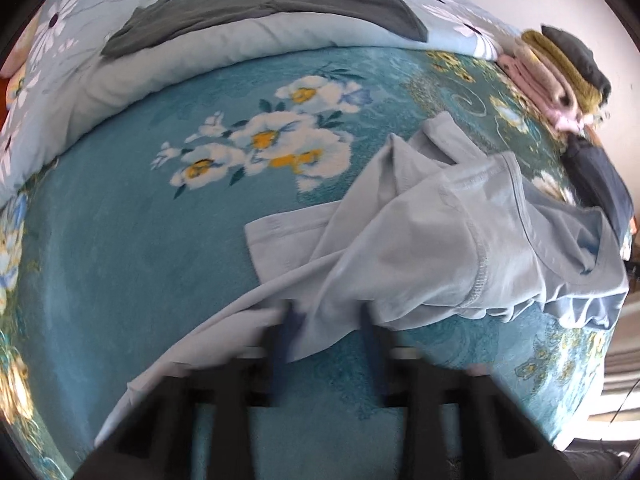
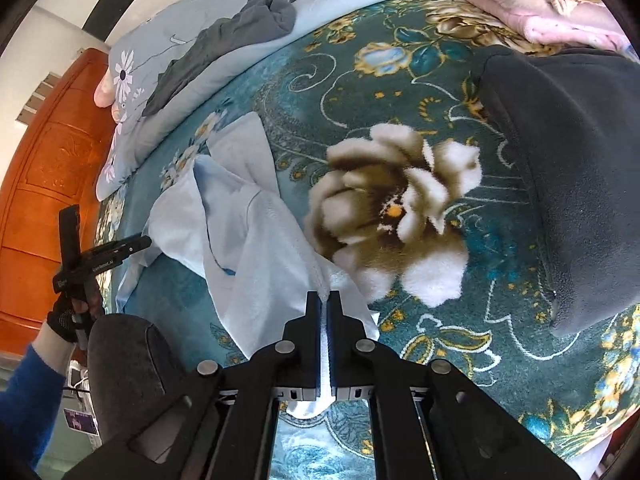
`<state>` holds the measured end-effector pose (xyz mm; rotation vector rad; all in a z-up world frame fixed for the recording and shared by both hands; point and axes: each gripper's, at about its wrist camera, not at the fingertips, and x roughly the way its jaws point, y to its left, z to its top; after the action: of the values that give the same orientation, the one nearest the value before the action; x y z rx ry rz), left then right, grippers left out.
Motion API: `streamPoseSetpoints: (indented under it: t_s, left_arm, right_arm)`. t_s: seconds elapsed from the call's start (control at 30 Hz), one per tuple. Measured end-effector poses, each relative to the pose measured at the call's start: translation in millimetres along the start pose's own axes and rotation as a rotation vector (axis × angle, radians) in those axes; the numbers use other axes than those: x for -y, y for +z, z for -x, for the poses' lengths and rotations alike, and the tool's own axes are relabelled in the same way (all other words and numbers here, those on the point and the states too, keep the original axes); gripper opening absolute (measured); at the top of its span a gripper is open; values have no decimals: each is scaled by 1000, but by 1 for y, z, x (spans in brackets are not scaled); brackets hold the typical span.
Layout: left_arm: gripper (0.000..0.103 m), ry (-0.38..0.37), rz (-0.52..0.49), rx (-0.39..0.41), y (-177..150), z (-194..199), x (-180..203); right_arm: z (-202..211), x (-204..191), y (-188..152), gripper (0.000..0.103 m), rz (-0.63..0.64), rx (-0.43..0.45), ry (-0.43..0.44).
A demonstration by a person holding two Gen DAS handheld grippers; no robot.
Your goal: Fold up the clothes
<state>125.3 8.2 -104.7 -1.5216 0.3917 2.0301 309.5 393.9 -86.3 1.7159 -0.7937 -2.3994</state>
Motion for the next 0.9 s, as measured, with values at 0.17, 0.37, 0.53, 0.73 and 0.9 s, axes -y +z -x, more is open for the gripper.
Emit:
streamPoseSetpoints:
  t_s: [0.17, 0.37, 0.53, 0.73, 0.9]
  left_arm:
    - [3, 59, 7, 50, 0, 15, 1]
    - [3, 126, 46, 230, 15, 87, -8]
    - [3, 213, 60, 394, 27, 164, -14]
    - [2, 341, 91, 549, 31, 252, -26]
    - [2, 442, 66, 650, 26, 327, -23]
  right_arm:
    - [13, -9, 13, 2, 14, 66, -37]
    - [50, -36, 53, 2, 82, 217, -65]
    - [91, -73, 84, 2, 174, 359, -64]
    - [146, -123, 116, 2, 281, 528, -46]
    - [194, -173, 127, 2, 377, 650, -14]
